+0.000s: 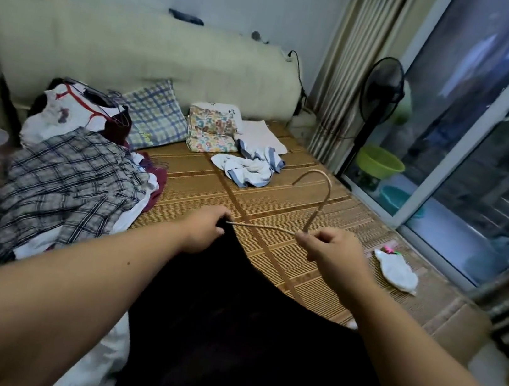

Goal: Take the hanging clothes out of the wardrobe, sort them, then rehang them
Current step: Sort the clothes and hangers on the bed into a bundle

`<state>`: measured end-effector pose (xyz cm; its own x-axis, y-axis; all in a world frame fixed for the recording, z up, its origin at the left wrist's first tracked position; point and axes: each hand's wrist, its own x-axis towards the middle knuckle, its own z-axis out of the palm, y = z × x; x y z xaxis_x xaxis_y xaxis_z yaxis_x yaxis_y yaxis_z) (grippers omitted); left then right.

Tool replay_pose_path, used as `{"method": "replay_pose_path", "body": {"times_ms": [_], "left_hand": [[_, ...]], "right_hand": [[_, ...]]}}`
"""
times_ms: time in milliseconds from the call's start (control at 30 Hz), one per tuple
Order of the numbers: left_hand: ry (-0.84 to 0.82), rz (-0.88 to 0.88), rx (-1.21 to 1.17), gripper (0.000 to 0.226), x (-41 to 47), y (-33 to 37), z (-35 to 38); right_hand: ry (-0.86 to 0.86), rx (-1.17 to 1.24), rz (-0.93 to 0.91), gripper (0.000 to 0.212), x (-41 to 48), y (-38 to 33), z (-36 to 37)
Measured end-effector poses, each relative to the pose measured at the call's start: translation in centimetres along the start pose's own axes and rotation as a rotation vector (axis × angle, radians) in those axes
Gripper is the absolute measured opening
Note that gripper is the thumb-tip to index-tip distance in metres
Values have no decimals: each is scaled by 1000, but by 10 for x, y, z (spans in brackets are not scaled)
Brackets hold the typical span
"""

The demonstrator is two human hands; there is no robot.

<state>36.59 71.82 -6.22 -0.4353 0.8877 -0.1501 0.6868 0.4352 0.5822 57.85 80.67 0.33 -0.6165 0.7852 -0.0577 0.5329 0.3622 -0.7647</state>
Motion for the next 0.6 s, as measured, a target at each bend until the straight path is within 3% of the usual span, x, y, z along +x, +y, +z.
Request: {"method": "replay_pose_path", "body": {"times_ms": [367,600], "left_hand": [[483,293,-41,26,-105,113,-106],[565,424,-91,27,-164,196,-127]], "right_hand": [[457,-47,-356,26,-68,-82,-119],[658,1,-490,17,-118,-113,-201]]}}
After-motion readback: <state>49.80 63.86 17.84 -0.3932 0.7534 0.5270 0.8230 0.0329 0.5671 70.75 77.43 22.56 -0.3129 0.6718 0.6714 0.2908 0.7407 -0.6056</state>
